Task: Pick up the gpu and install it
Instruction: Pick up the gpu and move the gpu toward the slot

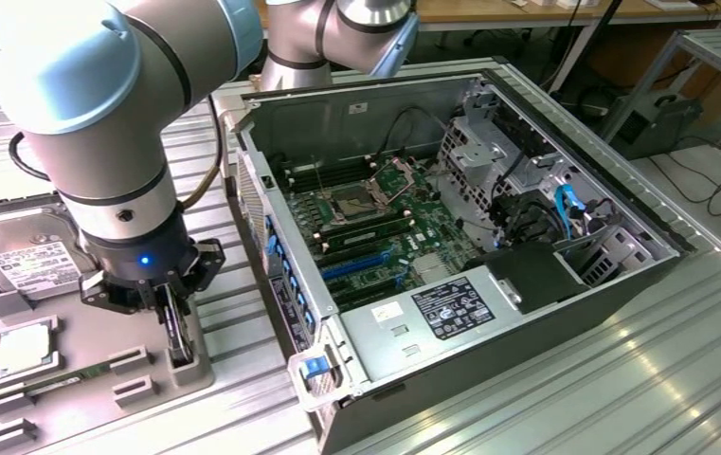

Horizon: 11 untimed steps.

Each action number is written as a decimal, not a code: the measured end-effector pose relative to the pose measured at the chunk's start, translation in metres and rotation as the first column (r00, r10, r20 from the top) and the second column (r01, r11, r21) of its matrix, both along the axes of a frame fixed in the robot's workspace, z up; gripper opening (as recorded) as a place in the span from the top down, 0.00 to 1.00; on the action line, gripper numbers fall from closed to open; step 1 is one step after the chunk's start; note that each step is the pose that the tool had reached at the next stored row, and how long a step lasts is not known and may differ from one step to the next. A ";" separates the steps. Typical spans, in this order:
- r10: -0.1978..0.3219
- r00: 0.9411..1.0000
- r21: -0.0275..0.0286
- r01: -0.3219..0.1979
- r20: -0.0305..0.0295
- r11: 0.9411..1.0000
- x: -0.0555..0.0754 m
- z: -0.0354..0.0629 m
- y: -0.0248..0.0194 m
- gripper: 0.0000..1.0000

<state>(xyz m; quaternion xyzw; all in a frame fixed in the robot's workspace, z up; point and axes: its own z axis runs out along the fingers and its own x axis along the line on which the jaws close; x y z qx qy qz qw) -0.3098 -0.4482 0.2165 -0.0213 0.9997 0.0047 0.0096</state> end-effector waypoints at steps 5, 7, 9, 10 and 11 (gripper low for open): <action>0.000 1.000 0.000 0.000 0.000 1.000 0.000 0.0018 0.0000 0.72; 0.000 1.000 0.000 0.000 0.000 1.000 0.000 0.0040 0.0000 0.72; 0.000 1.000 0.000 0.000 0.000 1.000 0.000 0.0131 0.0000 0.72; 0.000 1.000 0.000 0.000 0.000 1.000 0.000 0.0155 0.0000 0.72; 0.000 1.000 0.000 0.000 0.000 1.000 0.000 0.0175 0.0000 0.72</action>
